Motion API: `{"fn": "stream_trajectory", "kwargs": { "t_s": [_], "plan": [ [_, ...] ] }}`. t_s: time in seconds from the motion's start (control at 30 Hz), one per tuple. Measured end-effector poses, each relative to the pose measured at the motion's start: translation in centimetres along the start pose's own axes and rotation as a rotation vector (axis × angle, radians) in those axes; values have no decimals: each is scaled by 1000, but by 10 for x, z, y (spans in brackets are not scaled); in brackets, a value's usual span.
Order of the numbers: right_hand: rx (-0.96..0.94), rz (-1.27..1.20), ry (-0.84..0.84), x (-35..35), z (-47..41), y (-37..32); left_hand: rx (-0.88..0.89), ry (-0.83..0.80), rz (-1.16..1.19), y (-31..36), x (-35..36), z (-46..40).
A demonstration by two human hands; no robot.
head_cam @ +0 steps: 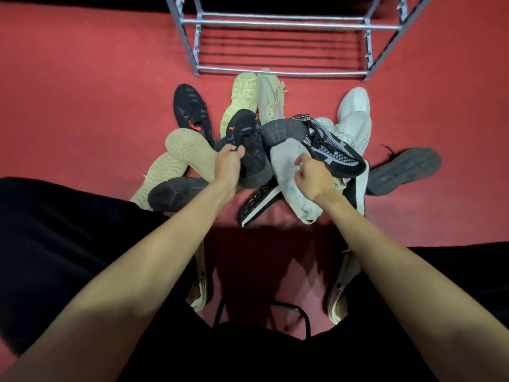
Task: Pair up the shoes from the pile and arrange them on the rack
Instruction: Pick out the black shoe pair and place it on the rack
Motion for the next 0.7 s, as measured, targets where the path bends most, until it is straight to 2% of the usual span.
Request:
{"fn": "stream_trajectory", "kwargs": {
  "t_s": [0.07,0.17,0.23,0.33,0.47,0.6,0.7],
  "plan": [
    [-7,22,-30,2,3,-6,16,69,104,14,-17,-8],
    [5,-90,-65,9,9,-16,85,16,114,33,-31,1],
    [70,-361,-136,11,16,-28,148,-63,41,35,-35,8],
    [244,-826,-371,7,24,-46,238,-137,1,28,-39,19],
    [241,-1020,-583,1,16,-50,377,-272,-67,28,-33,29],
    [256,-1137,-594,7,13,-45,395,-382,-69,34,-27,38],
    [247,-1181,-550,13,11,-44,412,-238,-220,23,-27,33]
  ]
}}
Point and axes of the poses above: each hand's wrist, its own z-axis away from the middle knuckle, its own x-axis out of the palm, y = z × x, the point moved 1 cm from there along -z, towards the middle knuckle, and after that the axes turned 13 degrees about x, right-handed, at the moved point
